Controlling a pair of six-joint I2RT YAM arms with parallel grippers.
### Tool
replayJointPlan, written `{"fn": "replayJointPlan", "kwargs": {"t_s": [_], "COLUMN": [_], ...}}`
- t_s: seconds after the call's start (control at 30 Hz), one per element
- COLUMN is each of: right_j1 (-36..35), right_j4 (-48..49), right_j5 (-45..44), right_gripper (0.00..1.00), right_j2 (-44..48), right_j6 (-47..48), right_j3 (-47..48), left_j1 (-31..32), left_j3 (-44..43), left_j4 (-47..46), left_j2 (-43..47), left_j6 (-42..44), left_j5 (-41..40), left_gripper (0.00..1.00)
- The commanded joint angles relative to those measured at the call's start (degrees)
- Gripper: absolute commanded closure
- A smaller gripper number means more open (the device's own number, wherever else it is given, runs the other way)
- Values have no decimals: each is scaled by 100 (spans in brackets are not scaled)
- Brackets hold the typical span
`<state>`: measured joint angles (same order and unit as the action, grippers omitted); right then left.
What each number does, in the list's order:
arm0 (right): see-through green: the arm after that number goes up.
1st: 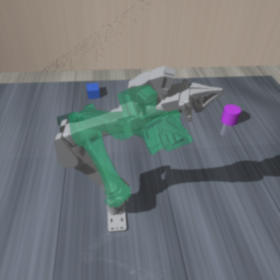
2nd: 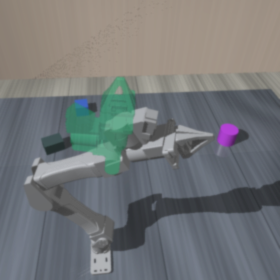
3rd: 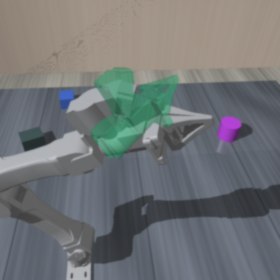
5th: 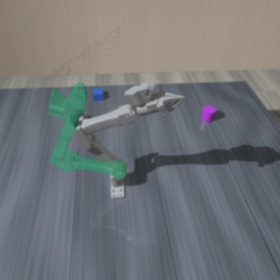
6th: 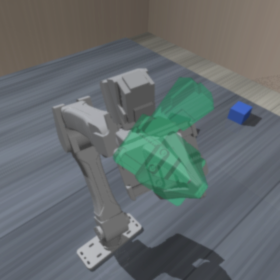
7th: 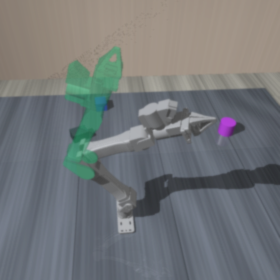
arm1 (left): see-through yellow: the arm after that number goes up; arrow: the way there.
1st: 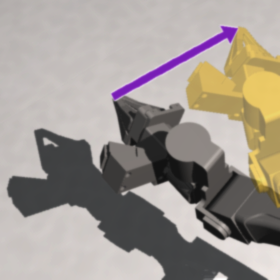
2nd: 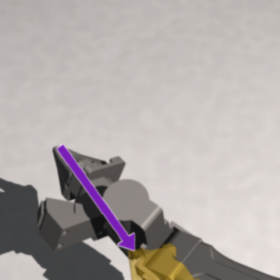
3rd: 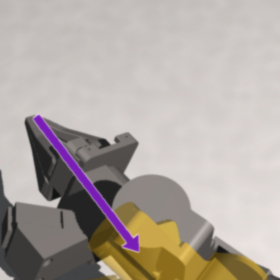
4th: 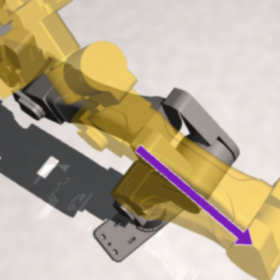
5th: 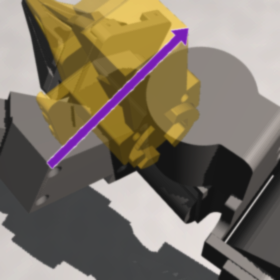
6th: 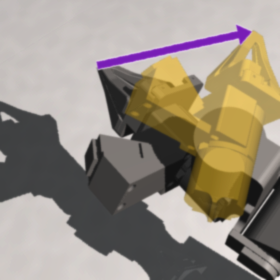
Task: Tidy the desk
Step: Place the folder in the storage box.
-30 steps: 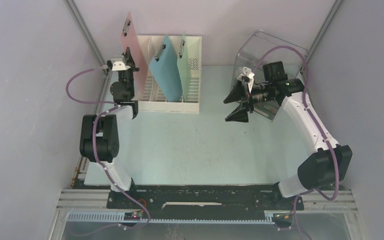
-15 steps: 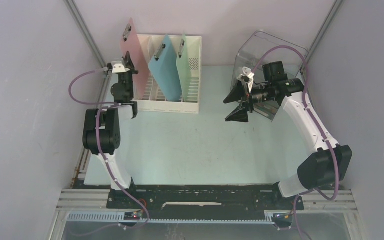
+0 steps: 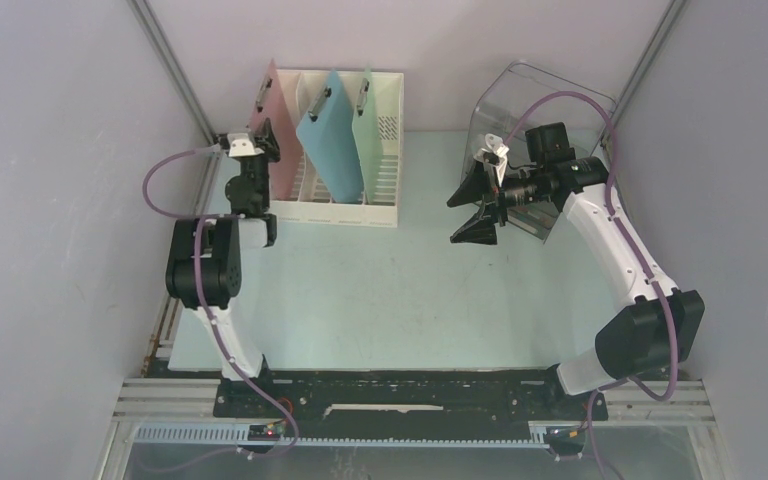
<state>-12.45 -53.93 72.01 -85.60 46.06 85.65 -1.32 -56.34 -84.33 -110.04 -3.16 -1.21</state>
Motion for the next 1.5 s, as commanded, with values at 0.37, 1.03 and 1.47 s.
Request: {"fn": "replayJointPlan", "kwargs": {"t_s": [0.37, 1.03, 1.47], "right_j1": [184, 908, 1438], "right_j4": [184, 1922, 2394], "right_j5": [-209, -4183, -5580], "right_gripper": [0, 0, 0], "right_j2": [146, 2843, 4448], "right_j6": [-199, -1994, -4073], "right_j3": [8, -924, -1179], "left_j1": [-86, -135, -125], "left_j3": [1133, -1145, -586], "left_j4": [214, 8700, 9171], "left_j2": [2243, 4976, 6699], "left_j6": [-941, -2159, -2404], "left_j5": [-382, 542, 2340], "left_gripper": [1, 0, 0]}}
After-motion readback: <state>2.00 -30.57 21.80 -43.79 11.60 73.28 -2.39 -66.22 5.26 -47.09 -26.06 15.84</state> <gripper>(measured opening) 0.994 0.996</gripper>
